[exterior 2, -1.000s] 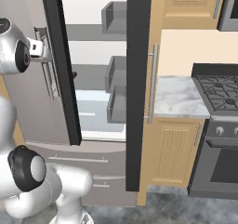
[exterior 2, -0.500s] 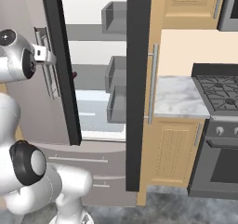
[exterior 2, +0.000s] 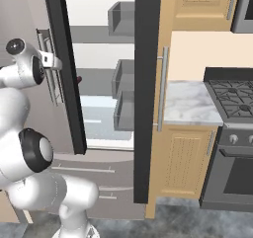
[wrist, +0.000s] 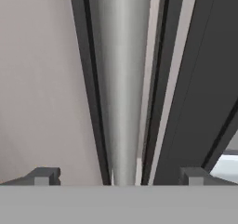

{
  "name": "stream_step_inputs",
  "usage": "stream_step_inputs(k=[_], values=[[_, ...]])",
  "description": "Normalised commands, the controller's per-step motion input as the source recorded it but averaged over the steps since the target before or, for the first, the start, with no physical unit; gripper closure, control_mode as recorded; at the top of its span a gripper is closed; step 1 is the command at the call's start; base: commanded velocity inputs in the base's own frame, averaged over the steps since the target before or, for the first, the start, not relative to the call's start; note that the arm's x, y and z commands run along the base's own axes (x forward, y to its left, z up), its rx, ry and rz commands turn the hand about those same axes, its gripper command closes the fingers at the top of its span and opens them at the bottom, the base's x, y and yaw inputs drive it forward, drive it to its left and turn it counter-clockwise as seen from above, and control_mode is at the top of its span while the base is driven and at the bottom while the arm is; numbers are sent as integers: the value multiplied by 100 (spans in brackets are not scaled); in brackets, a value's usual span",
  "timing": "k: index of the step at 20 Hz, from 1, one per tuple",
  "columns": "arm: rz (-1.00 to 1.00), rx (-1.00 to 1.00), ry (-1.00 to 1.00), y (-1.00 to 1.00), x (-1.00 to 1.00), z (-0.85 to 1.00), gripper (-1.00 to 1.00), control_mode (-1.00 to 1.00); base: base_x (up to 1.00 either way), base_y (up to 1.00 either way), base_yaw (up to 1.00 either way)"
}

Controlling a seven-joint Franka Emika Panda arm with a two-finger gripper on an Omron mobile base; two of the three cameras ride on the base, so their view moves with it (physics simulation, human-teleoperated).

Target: Move the hot dog bun to the plate on the dining table and place the condiment next to that plate. Then navigate to the fridge and take the sausage and place it on the plate as well.

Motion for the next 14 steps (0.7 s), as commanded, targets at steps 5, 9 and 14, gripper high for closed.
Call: stream_step_inputs(k=[5,9,14], values=[[-1,0,-1,14,46,-17,-100,-100,0,0,0],[-1,0,-6,3,27,-23,100,-100,0,0,0],[0,0,-7,33,17,-15,100,-100,0,0,0]])
